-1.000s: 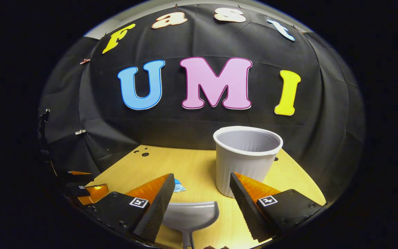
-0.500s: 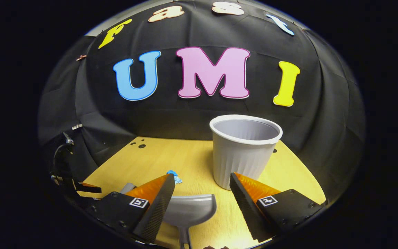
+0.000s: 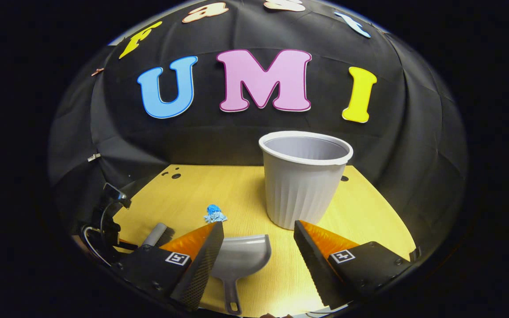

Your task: Pick up the small broom and dustpan from the desktop, sweep the trash into the dustpan with the broom, and then empty the trash into the garbage bin.

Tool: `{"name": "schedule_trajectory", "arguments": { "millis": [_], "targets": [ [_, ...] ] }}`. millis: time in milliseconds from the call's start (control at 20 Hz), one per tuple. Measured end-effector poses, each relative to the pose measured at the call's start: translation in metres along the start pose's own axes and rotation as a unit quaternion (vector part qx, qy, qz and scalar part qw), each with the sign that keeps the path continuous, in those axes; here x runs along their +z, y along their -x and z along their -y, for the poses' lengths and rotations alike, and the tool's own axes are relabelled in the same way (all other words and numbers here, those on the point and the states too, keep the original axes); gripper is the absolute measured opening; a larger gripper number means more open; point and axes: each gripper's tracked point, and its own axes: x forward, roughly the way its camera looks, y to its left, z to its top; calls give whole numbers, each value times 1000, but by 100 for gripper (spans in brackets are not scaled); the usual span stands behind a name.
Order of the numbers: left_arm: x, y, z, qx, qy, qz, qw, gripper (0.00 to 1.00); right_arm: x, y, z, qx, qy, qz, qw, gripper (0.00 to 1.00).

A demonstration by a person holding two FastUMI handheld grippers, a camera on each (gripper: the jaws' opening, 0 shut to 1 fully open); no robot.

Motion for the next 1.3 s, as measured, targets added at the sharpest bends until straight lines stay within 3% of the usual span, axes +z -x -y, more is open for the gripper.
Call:
{"name": "schedule_trajectory", "arguments": {
  "millis": [100, 150, 200, 400, 450, 500, 650, 850, 900, 1050, 1300],
  "targets": [
    [-4, -8, -4, 11, -2, -21, 1000, 95, -7, 0, 1, -2, -5, -11, 1000, 99],
    [-7, -10, -4, 10, 1, -31, 999, 89, -9, 0, 1, -1, -7, -17, 1000, 99],
    [-8, -13, -3, 8, 5, -40, 999, 84, -11, -1, 1, 0, -8, -23, 1000, 99],
    [-9, -20, 6, -16, 26, -59, 998, 80, -25, 3, -4, 5, -1, -43, 999, 99],
    [-9, -21, 5, -17, 24, -59, 998, 69, -28, 3, -5, 6, 0, -48, 999, 99],
    [-10, -24, 6, -20, 20, -63, 998, 66, -32, 2, -7, 9, -1, -53, 999, 99],
    [-9, -24, 8, -23, 7, -71, 997, 43, -40, 1, -10, 13, -8, -71, 997, 99],
    [-8, -24, 8, -24, 13, -79, 996, 26, -61, -5, -24, 43, -30, -124, 991, 99],
    [-8, -24, 8, -27, 10, -75, 997, 29, -67, -4, -27, 50, -33, -143, 988, 99],
    [-9, -21, 7, -45, 15, -64, 997, 27, -83, 0, -34, 66, -32, -185, 980, 99],
    [-1, -8, -1, -56, 15, -24, 998, 25, -104, 4, -41, 66, -37, -232, 970, 99]
  ]
}}
